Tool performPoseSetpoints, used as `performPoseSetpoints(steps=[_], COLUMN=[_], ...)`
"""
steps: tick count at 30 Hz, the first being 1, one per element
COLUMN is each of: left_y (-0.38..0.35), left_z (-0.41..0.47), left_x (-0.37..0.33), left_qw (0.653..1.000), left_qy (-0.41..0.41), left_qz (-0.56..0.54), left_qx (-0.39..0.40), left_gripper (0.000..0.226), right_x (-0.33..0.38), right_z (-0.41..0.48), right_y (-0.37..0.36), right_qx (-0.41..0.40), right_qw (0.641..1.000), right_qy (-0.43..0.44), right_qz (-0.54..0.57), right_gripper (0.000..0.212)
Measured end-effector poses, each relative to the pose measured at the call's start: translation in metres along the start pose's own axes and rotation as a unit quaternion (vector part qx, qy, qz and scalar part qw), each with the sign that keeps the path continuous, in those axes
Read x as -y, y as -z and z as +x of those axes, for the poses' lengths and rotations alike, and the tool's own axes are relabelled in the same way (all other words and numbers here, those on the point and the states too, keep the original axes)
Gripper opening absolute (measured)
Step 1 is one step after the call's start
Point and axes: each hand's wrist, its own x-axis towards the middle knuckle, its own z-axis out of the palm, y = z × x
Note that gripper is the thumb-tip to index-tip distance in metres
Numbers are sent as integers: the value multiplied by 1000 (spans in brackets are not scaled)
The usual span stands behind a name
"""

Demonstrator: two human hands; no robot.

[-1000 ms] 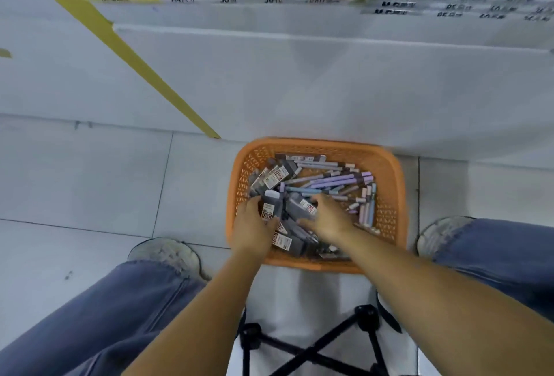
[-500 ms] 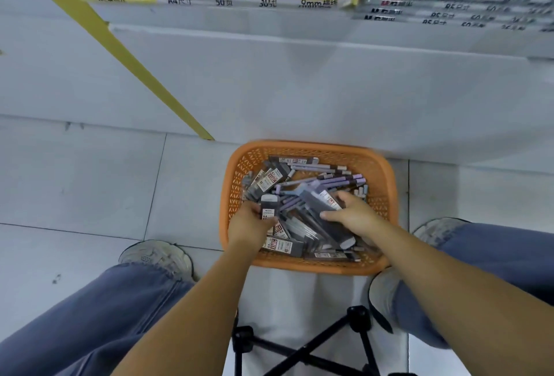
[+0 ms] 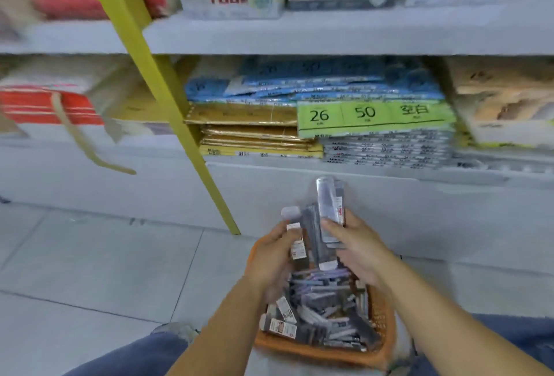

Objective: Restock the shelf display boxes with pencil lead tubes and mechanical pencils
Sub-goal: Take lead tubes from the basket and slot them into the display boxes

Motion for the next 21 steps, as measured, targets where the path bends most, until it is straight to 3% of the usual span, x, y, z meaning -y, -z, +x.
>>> performPoseSetpoints(steps=[3, 5, 8, 12, 18, 21], left_y=[-24, -39, -58, -80, -101, -103], left_z=[-25, -45, -70, -99, -128, -131], left_x=[-32, -50, -71, -101, -154, -182], left_qw=[997, 994, 984, 971, 970, 973], left_qy=[-15, -43, -100, -143, -181, -188], left_qz=[-40, 10, 111, 166, 157, 125], left_qx=[71, 96, 98, 94, 40, 38], left_gripper=[28, 34, 48, 52, 32, 27], right_x=[35, 55, 82, 120, 181, 207], right_z=[-32, -51, -77, -104, -132, -131], right_y=[-21, -30, -41, -44, -42, -41], right_qx=[8, 19, 23, 29, 34, 37], right_qw=[996, 993, 990, 973, 941, 934], right_qy=[67, 101, 135, 203, 305, 322], right_qz=[50, 62, 9, -106, -142, -151], right_gripper=[29, 25, 21, 15, 41, 33])
